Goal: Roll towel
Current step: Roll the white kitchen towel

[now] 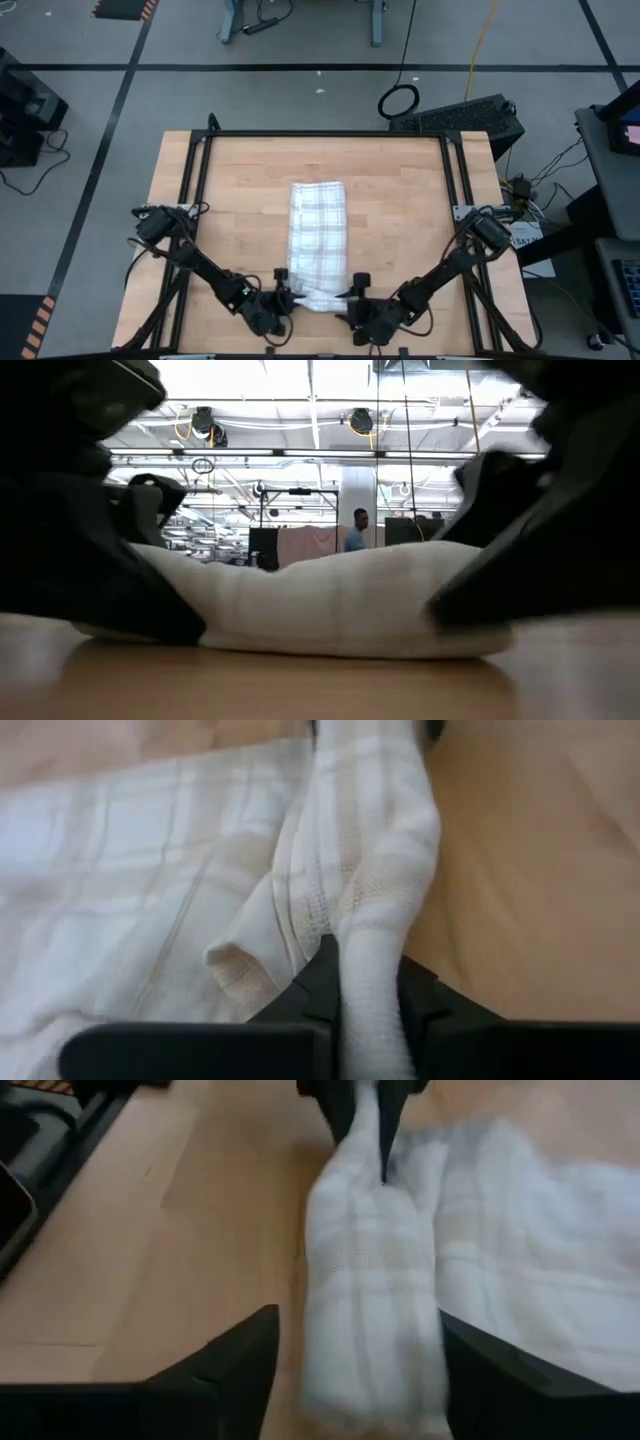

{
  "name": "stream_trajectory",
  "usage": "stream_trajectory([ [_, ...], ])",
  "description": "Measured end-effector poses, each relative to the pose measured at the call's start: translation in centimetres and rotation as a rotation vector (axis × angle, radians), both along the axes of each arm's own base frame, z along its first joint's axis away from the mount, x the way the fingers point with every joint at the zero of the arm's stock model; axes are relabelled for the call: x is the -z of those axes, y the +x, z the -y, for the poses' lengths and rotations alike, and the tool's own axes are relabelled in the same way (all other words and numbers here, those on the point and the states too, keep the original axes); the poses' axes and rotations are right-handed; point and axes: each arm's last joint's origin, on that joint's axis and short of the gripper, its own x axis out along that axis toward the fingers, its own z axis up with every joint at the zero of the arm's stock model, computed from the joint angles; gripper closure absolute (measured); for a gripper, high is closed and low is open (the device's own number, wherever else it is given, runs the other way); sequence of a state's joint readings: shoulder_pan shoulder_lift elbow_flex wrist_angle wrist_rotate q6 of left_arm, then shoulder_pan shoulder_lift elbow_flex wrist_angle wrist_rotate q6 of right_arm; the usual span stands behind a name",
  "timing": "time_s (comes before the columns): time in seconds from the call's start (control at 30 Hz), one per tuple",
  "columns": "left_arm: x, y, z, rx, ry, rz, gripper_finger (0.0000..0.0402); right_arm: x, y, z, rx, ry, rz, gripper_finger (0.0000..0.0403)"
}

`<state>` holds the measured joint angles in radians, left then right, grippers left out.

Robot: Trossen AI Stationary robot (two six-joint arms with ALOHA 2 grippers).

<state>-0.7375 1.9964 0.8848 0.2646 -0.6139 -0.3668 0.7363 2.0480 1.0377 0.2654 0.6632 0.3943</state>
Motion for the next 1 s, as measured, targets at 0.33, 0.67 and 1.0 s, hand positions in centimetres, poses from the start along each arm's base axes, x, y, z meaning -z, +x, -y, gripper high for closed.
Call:
stream_trajectory([
  [0.33,-3.2,0.7,-1.7,-0.138,-0.325,-0.058,0.0364,-4.1,-3.6,-3.8,-0.046,-0.100,0.198,0.0144],
  [0.67,-3.9,2.5,-2.8,-0.123,-0.615,-0.115,0.0361,1.1,-1.1,-3.3,-0.063,-0.228,0.226,0.0144],
  [1.0,-4.1,2.7,-2.8,-0.152,-0.698,-0.128,0.0360,1.8,-0.1,-1.9,-0.077,-0.277,0.158,0.0151],
])
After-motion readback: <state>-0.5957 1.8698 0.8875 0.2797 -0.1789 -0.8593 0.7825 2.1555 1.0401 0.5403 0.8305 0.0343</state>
